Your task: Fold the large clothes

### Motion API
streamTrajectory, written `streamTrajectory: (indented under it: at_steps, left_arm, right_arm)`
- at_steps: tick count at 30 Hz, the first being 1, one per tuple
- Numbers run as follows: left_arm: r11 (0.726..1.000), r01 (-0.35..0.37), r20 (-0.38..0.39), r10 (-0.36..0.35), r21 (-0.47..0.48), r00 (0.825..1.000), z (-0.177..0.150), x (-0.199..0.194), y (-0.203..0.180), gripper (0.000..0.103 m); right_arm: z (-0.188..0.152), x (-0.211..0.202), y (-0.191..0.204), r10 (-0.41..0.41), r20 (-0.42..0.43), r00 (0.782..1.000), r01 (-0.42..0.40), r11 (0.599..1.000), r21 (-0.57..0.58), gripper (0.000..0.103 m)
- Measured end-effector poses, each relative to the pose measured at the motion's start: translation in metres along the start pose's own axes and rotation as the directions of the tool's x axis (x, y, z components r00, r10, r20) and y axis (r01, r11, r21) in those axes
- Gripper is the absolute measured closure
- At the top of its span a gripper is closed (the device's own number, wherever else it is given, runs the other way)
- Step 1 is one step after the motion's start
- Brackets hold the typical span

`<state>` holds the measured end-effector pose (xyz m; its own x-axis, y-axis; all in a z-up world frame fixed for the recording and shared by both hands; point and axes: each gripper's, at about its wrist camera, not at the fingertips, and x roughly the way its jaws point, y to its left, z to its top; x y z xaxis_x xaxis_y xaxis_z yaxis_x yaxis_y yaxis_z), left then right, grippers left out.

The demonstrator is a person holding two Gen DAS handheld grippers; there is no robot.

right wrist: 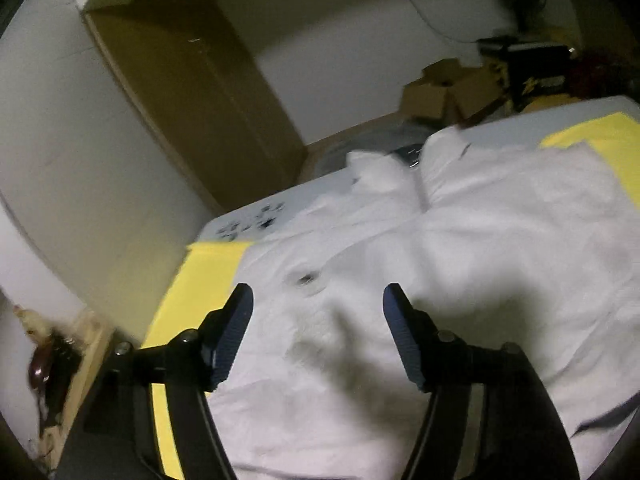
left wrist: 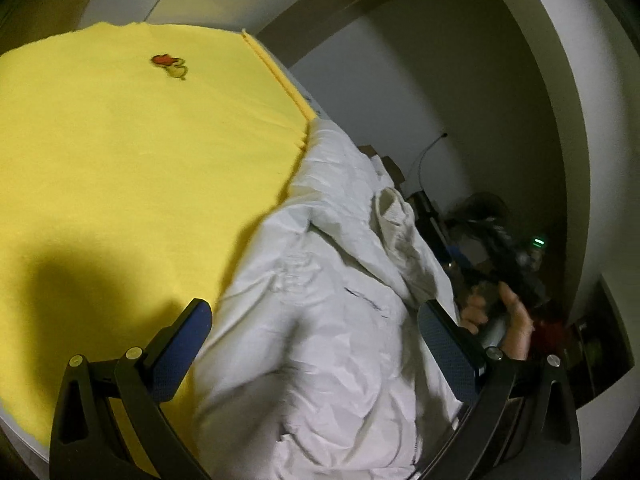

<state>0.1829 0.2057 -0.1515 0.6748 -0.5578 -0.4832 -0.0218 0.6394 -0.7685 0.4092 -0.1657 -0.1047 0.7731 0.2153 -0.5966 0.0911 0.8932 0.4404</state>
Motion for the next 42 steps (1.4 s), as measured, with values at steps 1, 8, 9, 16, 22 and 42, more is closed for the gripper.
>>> streamTrajectory:
  at_steps: [1,8,9,16,22,42]
  left_arm:
    - [1.000,0.005,0.000,-0.005,0.011,1.000,-0.001,0.000,-0.004,0.000]
    - [0.999,-0.010,-0.019,0.010,0.045,1.000,-0.010,-0.003,-0.018,0.000]
    - [0.999,-0.017,-0.017,0.017,0.047,1.000,-0.011,-0.004,-0.019,0.000]
    - [0.999,-0.016,-0.038,0.018,0.044,0.999,-0.016,0.000,-0.028,0.000]
    - [0.998,0.036,-0.092,-0.031,0.052,0.995,-0.014,-0.022,-0.018,0.000]
    - [0.999,-0.038,-0.361,0.022,-0.037,0.932,-0.034,-0.011,0.008,0.000]
  right_arm:
    - [0.002,0.008,-0.003,0.005,-0.022,1.000,-0.005,1.000,0.005,0.034]
    - [-0.033,0.096,-0.015,-0.251,-0.230,0.940,0.183,0.942,-0.280,0.033]
    - [-0.033,0.092,-0.013,-0.241,-0.231,0.942,0.177,0.947,-0.268,0.033]
    - [-0.044,0.120,-0.002,-0.195,-0.359,0.913,0.093,0.955,-0.283,0.006]
    - [-0.030,0.030,-0.014,0.059,-0.317,0.947,-0.107,0.985,-0.136,0.006]
    - [-0.118,-0.265,-0.232,-0.014,-0.075,0.997,0.015,1.000,0.012,0.000]
